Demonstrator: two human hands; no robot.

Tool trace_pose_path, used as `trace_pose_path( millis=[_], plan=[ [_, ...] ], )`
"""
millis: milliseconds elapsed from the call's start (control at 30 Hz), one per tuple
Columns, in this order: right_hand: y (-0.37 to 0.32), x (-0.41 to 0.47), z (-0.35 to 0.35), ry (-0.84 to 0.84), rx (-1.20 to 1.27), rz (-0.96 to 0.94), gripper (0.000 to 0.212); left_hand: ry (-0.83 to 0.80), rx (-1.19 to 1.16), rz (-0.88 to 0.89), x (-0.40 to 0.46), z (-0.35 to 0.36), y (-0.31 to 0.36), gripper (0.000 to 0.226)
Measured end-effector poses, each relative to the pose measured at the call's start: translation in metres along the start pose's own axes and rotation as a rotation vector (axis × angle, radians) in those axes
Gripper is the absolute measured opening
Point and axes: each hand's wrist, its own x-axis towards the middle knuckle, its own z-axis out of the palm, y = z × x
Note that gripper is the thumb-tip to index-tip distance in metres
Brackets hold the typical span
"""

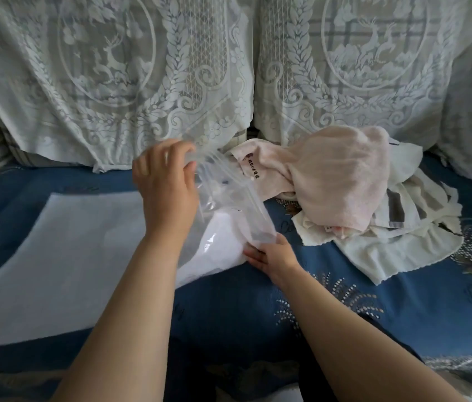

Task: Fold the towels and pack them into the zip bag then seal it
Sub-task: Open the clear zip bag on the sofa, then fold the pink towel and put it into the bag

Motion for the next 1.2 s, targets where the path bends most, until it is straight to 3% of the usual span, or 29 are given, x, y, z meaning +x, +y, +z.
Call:
trace_pose_path(
  millis=[100,167,267,333,400,467,567,633,733,767,833,933,1033,1133,1200],
  plan=[
    [0.002,0.004,0.014,-0.110,-0.025,-0.026,0.050,-0.040,-0.254,-0.388,-0.007,0.001,-0.011,0.048],
    [0.004,0.006,0.024,-0.149,0.033,-0.023,0.051,0.000,-0.298,-0.519,-0.007,-0.002,-0.011,0.070],
    [0.010,0.014,0.034,-0.170,0.256,0.028,0.046,0.002,-0.048,-0.515,-0.006,-0.004,-0.007,0.082],
    [0.013,0.015,0.039,-0.159,0.407,0.094,0.047,-0.038,0.089,-0.421,-0.009,-0.002,0.000,0.081],
    [0.016,0.010,0.044,-0.186,0.408,0.156,0.046,-0.094,0.146,-0.320,-0.011,0.003,0.009,0.078],
    [0.014,-0.003,0.045,-0.234,0.139,0.200,0.037,-0.138,0.172,-0.256,-0.012,0.008,0.012,0.073],
    [-0.003,-0.019,0.039,-0.283,-0.516,0.148,0.025,-0.228,0.235,-0.195,-0.013,0.013,0.011,0.055],
    [-0.019,-0.010,0.021,-0.108,-0.919,-0.073,0.041,-0.312,0.271,-0.162,-0.016,0.016,0.015,0.043],
    [-0.048,0.010,-0.026,0.384,-1.387,-0.545,0.044,-0.304,0.300,-0.049,-0.016,0.013,0.041,0.027],
    [-0.058,0.016,-0.043,0.483,-1.527,-0.597,0.044,-0.278,0.301,0.007,-0.017,0.011,0.053,0.024],
    [-0.072,0.027,-0.076,0.554,-1.767,-0.487,0.050,-0.263,0.236,0.107,-0.022,0.007,0.081,0.025],
    [-0.082,0.030,-0.114,0.615,-1.753,-0.505,0.040,-0.399,0.082,0.162,-0.040,0.013,0.114,0.026],
    [-0.091,0.010,-0.120,0.659,-1.521,-0.768,0.032,-0.706,-0.121,-0.047,-0.050,0.022,0.126,0.036],
    [-0.113,-0.037,-0.102,0.636,-1.228,-0.893,0.031,-1.100,-0.505,-0.519,-0.052,0.033,0.139,0.069],
    [-0.118,-0.070,-0.096,0.543,-1.259,-0.875,0.031,-1.210,-0.832,-0.859,-0.056,0.038,0.151,0.085]
  ],
)
